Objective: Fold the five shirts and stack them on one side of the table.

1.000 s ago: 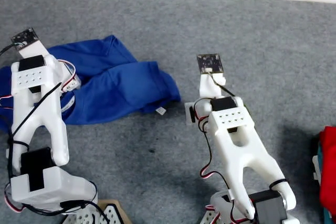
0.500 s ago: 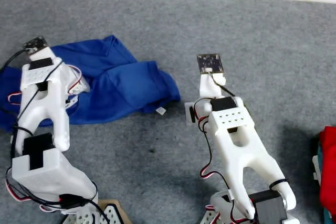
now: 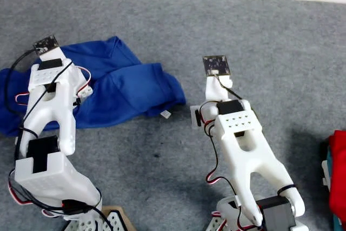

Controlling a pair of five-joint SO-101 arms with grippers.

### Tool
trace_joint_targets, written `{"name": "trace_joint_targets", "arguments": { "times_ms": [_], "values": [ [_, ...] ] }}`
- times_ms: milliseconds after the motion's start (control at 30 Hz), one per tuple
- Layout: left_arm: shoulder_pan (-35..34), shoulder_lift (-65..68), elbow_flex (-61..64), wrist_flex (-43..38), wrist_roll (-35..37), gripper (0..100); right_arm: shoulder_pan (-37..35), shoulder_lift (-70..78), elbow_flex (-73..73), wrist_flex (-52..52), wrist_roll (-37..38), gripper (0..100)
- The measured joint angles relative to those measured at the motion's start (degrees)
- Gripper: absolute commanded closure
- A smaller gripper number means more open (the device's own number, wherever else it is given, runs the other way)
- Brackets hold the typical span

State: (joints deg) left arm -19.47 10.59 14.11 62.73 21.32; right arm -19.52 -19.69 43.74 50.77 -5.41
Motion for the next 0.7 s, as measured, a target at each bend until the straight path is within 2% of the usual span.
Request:
{"name": "trace_joint_targets", "arguments": {
  "times_ms": [200, 333, 700],
  "values": [
    [0.0, 0.0, -0.3, 0.0, -0.2, 99, 0.0, 0.0, 0.0, 0.0, 0.0, 84.0],
    [-0.6, -0.9, -3.9, 3.0, -1.4, 99, -0.1, 0.0, 0.0, 0.0, 0.0, 84.0],
    [-1.1, -8.1, -6.0, 12.0, 16.4, 99, -0.1, 0.0, 0.0, 0.0, 1.7, 84.0]
  ]
}}
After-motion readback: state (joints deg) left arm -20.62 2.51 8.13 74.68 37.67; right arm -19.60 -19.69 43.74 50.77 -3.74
